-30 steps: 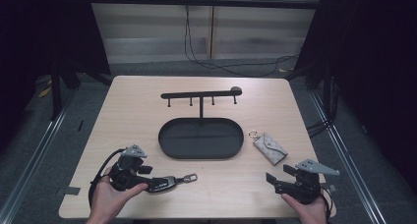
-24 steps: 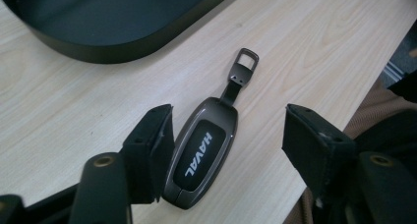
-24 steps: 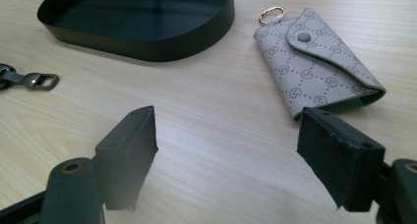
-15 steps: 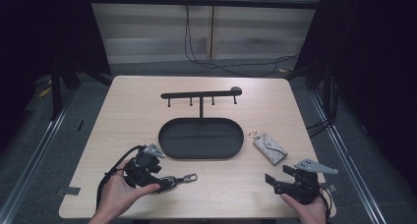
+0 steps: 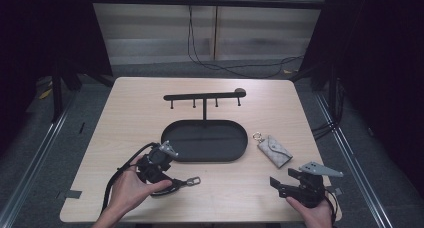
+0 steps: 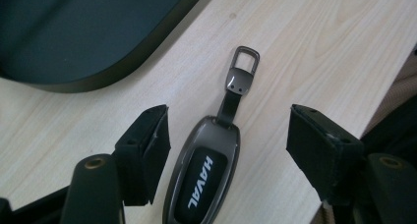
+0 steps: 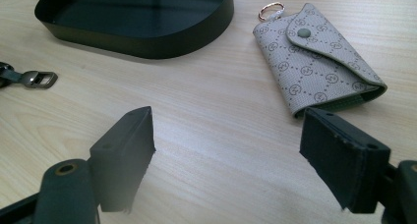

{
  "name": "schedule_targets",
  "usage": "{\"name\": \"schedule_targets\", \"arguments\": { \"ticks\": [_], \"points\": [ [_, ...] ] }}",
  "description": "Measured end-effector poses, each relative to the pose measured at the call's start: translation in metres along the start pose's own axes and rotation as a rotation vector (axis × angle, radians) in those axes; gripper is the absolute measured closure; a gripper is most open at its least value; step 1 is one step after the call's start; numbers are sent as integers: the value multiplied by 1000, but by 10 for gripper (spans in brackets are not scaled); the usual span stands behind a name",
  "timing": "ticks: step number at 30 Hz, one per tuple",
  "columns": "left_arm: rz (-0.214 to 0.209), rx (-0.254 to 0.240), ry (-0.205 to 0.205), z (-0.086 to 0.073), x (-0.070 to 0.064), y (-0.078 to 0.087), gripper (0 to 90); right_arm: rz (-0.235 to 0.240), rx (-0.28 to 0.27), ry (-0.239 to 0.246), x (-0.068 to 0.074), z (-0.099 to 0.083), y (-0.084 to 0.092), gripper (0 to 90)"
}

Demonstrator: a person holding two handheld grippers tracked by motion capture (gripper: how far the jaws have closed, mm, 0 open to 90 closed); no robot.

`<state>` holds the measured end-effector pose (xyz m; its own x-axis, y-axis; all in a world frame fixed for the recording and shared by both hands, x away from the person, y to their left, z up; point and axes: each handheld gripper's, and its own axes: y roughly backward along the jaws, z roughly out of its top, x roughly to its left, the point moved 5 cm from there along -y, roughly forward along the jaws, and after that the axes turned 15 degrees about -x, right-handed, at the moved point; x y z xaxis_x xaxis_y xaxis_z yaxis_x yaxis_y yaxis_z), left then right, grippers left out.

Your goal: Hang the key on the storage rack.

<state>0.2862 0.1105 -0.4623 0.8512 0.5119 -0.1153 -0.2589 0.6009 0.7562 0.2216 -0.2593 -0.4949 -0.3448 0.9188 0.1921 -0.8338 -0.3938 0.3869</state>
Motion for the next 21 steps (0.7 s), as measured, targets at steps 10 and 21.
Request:
{"name": "schedule_targets", "arguments": {
  "ticks": [10,21],
  "points": [
    [-27,90,-57,8,-6,-20,397,4,14,22,2,-1,-1,209],
    [-24,81,-73,16,-5,-33,513,-2,18,9,1,-2,-2,208]
  ]
}}
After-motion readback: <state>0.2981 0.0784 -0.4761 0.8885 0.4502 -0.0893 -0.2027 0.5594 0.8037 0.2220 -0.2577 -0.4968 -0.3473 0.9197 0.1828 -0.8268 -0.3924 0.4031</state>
